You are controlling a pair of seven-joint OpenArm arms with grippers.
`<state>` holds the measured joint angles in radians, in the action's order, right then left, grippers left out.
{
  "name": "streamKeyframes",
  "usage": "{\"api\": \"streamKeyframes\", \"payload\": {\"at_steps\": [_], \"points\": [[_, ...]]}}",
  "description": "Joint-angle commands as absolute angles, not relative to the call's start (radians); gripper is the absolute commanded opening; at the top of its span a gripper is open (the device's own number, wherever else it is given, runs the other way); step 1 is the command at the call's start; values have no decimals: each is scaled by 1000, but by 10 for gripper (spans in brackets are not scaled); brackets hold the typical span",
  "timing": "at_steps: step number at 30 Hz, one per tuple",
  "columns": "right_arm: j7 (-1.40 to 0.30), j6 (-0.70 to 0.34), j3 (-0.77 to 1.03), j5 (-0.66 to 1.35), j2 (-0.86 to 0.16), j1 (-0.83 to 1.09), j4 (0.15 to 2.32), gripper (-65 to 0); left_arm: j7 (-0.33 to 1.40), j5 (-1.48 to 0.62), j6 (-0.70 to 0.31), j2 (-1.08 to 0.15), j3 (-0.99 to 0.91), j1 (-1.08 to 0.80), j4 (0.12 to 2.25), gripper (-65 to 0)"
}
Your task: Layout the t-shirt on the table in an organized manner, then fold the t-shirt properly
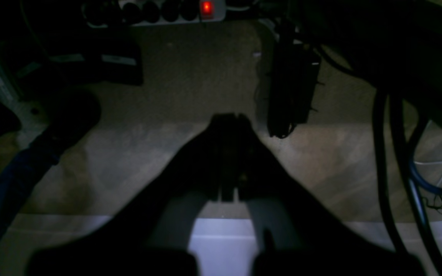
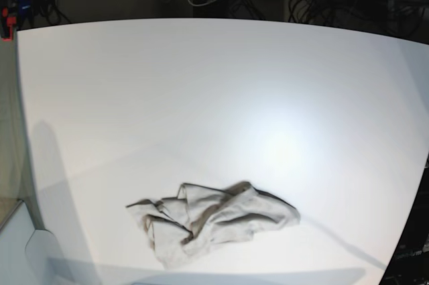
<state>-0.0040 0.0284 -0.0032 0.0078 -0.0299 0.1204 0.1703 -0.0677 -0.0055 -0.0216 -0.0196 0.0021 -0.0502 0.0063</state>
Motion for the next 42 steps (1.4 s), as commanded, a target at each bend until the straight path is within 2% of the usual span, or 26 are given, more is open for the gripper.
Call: {"api": "streamKeyframes", "payload": {"at_steps": [1,35,42], "points": [[-2,1,-5,7,-30,127,173,-632,-70,-7,-2,-22,2,-56,5,-649],[1,1,-7,7,-30,147,176,-632,-79,-7,-2,-42,1,-84,5,-649],[-8,1,-7,7,-30,309,456,-632,-99,-7,-4,-68,1,-166,108,-649]]}}
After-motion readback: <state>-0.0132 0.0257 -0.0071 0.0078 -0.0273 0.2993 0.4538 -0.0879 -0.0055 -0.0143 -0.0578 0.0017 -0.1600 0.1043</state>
